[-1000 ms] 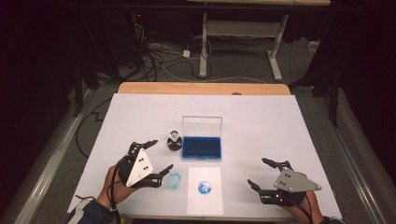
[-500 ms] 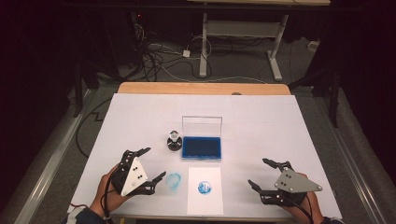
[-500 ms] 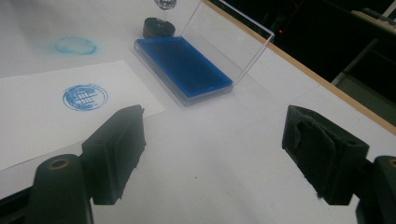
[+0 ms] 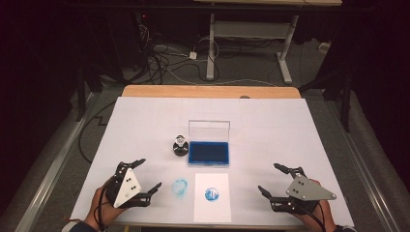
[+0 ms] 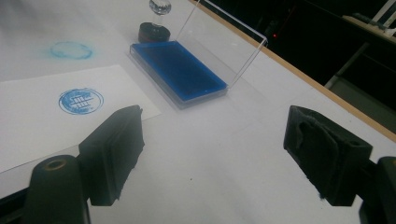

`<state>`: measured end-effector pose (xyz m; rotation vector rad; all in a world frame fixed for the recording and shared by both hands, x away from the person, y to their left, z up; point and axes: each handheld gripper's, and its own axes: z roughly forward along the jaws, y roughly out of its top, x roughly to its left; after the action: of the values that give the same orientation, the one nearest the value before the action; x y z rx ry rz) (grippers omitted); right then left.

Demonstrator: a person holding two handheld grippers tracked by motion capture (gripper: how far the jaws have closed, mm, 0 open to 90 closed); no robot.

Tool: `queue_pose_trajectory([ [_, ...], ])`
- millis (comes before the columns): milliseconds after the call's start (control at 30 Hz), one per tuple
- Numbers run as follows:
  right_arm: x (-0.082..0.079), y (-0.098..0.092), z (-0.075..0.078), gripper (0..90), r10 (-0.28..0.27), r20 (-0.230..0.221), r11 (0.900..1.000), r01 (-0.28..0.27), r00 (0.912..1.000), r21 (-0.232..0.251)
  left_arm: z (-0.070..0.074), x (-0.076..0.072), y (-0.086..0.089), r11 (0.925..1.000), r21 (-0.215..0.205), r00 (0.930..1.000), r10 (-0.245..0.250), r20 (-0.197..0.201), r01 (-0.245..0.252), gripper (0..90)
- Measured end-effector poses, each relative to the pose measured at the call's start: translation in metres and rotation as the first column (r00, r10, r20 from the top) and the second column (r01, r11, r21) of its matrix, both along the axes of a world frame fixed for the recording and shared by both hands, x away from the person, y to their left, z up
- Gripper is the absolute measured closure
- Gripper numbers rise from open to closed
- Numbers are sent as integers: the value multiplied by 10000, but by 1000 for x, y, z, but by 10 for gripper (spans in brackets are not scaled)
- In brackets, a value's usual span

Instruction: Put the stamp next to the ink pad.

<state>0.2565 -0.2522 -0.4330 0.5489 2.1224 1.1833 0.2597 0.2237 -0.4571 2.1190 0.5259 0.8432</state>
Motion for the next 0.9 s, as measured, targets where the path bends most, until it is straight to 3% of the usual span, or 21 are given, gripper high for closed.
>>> queue_pose_trajectory([
  [200, -3, -3, 0, 174, -229, 120, 9997, 228, 9997, 70, -10, -1, 8, 9998, 74, 9997, 187, -158, -186, 143],
  [500, -10, -13, -1, 156, -1025, 425, 9941, 1009, 9938, 387, -19, -6, 16, 9986, -236, 9972, 450, -602, -465, 143],
  [567, -11, -14, -1, 156, -1230, 555, 9917, 1207, 9909, 432, -20, -7, 14, 9988, -88, 9975, 476, -518, -481, 143],
  [900, -15, -24, -6, 156, -1902, 644, 9809, 1868, 9796, 547, -21, -7, 13, 9992, -142, 9976, 372, -577, -381, 143],
])
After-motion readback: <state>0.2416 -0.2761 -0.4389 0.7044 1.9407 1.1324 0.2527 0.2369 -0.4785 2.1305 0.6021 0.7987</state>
